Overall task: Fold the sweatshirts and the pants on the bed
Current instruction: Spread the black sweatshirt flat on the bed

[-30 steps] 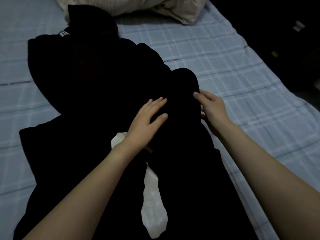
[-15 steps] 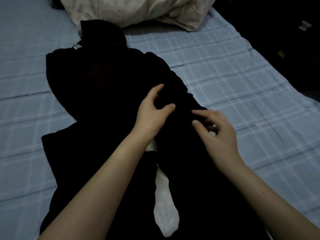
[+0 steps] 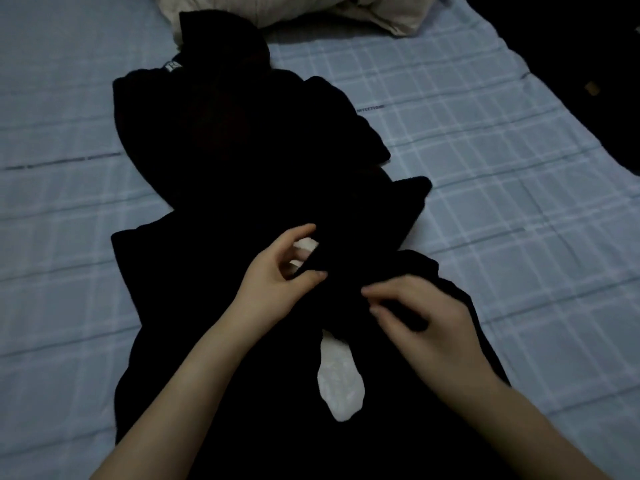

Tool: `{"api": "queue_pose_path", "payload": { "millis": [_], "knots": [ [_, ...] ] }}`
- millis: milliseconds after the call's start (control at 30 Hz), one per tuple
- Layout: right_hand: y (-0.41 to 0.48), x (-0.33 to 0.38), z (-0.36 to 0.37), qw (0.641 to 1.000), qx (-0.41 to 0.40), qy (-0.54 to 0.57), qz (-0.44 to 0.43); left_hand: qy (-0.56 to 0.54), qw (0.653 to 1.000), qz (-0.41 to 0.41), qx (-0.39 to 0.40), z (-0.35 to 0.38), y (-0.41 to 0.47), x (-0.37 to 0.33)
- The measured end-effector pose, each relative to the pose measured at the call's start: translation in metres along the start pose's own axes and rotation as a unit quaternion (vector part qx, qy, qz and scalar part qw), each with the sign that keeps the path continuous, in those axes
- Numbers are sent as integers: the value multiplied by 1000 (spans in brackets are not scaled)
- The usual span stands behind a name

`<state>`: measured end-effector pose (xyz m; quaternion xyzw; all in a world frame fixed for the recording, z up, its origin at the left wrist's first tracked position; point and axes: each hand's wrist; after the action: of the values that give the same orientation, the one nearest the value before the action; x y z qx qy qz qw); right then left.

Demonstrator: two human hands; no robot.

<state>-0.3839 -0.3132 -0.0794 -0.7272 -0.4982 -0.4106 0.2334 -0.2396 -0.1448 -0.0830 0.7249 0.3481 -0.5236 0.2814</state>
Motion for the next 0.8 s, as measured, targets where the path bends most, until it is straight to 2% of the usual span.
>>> {"api": "queue_pose_path", "payload": {
  "millis": [67, 133, 233, 267, 367, 433, 533, 633, 733, 800],
  "knots": [
    [-33, -6, 5, 999, -1, -30, 13, 5, 1000, -5, 30, -1, -27, 6],
    [-56, -14, 7, 995, 19, -20, 100, 6, 995, -46, 88, -7, -57, 14],
    [-63, -21, 11, 968, 48, 31, 244, 27, 968, -94, 230, -15, -86, 17],
    [-59, -23, 11, 962, 24, 48, 267, 40, 968, -92, 231, -14, -86, 17],
    [-31, -23, 11, 934, -51, 125, 330, 102, 988, -31, 113, 5, -66, 8],
    [-13, -19, 16, 915, -72, 188, 349, 130, 987, 12, 93, 27, -51, 0],
    [3, -10, 23, 913, -101, 219, 330, 152, 984, 42, 87, 55, -40, -4],
    [-2, 6, 12, 944, -104, 174, 261, 95, 993, 63, -7, 47, -49, -13],
    [-22, 31, 0, 989, -68, 63, 112, 21, 996, 84, -7, 15, -87, -22],
    [-44, 51, 9, 1000, 26, 1, 7, -18, 999, 40, 5, -10, -125, -22]
  ]
}}
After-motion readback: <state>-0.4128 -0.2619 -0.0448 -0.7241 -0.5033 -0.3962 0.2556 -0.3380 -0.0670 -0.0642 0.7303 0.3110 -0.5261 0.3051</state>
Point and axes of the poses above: each hand's wrist, its own y-axis towards the middle knuckle, its own z-axis out of the palm, x = y × z, and after that the axes turned 14 degrees about z, right-handed
